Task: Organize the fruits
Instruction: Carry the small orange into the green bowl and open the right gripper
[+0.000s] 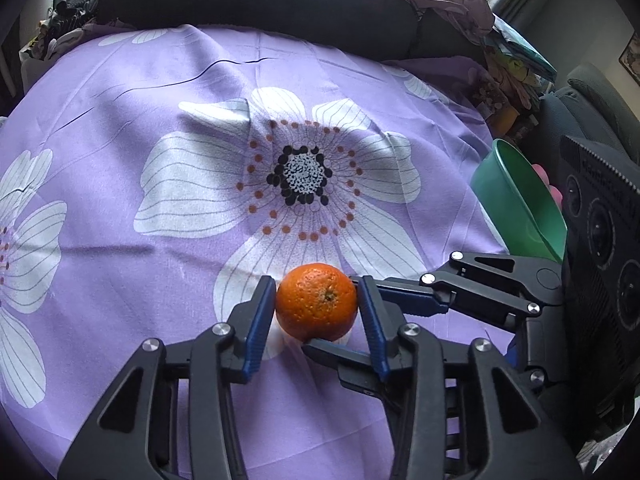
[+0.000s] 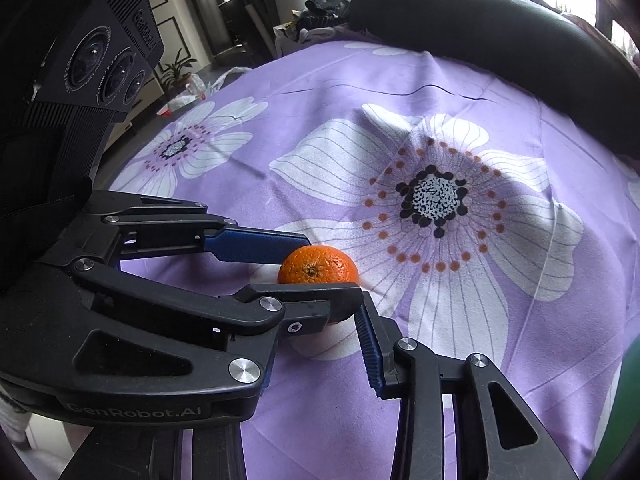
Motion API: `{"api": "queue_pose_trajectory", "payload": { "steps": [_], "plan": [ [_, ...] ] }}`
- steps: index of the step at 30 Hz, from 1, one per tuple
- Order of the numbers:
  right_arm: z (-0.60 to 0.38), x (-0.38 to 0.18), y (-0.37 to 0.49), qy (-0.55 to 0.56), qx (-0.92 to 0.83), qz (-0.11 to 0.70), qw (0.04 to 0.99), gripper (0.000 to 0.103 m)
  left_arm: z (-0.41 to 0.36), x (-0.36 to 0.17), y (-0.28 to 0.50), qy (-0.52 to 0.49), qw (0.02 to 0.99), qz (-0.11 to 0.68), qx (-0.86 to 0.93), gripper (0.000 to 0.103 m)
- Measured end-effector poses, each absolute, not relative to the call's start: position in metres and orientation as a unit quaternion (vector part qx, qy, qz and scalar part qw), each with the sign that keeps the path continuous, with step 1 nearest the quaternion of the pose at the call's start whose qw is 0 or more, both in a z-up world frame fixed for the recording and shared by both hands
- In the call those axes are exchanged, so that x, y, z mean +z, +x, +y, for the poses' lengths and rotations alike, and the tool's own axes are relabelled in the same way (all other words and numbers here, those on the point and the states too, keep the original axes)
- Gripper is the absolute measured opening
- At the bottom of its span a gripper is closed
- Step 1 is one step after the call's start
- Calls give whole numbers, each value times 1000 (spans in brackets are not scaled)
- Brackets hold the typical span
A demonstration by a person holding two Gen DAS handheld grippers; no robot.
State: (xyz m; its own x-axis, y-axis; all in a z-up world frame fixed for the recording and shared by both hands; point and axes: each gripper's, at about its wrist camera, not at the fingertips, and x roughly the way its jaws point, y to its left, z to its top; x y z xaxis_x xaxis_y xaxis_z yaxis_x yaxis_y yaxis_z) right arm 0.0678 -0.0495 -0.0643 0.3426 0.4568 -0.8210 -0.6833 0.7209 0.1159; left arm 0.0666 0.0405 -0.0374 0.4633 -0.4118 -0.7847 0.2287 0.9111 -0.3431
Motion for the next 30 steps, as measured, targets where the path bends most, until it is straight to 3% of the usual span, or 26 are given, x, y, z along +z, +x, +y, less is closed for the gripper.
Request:
{"api": "queue_pose_trajectory", "payload": {
  "steps": [14,26,27,29,30],
  "plan": [
    [-158,3,46,-92,249,382,885,39,-84,24,76,-31,858,415,-301,43],
    [-269,18,64,-47,127,387,912,39,-204,25,113,7,830,421,-366,43],
    [-275,15,67,-41,120,392,911,39,-209,24,115,11,831,423,-361,45],
    [-283,10,71,-43,98,402,910,39,-211,26,118,16,839,422,-343,63],
    [-286,9,71,-45,88,404,909,39,-210,29,117,18,845,419,-331,84]
  ]
}}
